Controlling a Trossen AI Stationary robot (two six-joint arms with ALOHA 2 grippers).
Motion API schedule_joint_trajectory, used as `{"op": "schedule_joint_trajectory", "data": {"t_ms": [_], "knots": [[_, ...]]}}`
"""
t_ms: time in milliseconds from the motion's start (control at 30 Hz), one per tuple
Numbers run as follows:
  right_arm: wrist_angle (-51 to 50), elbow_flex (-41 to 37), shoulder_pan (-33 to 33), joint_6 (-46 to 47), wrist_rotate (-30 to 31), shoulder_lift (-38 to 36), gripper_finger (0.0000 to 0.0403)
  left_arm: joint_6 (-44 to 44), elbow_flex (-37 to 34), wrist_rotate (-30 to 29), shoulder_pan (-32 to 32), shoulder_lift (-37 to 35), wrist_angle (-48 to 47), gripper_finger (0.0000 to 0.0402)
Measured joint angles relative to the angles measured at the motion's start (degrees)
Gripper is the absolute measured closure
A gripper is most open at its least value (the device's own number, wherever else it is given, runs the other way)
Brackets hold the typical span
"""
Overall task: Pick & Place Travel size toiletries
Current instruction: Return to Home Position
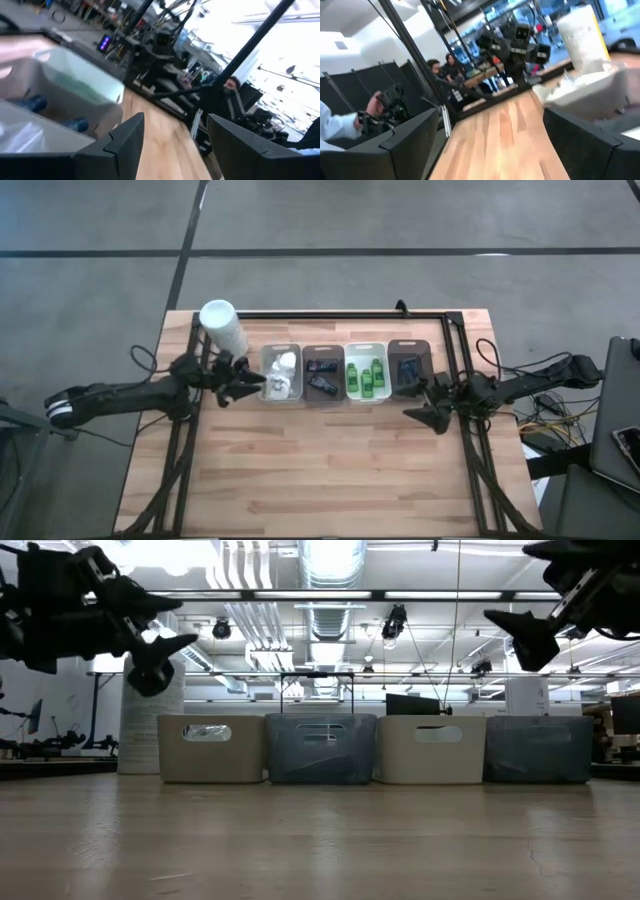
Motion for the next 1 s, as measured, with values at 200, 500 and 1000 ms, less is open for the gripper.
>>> {"op": "schedule_joint_trajectory", "data": {"t_ms": [200, 500, 1000], "knots": [[-6.0, 0.0, 0.0, 8.1, 0.0, 0.1, 0.0065, 0.0, -0.2, -0.2, -1.6, -0.9, -5.1, 0.0181], [-10.4, 0.0, 0.0, 15.9, 0.0, 0.9, 0.0093, 0.0, -0.3, -0.5, -8.6, -12.6, -16.9, 0.0181], [-14.6, 0.0, -0.8, 16.1, -0.1, -13.9, 0.0115, 0.0, -0.3, -0.4, -16.1, -33.7, -21.5, 0.0181]]}}
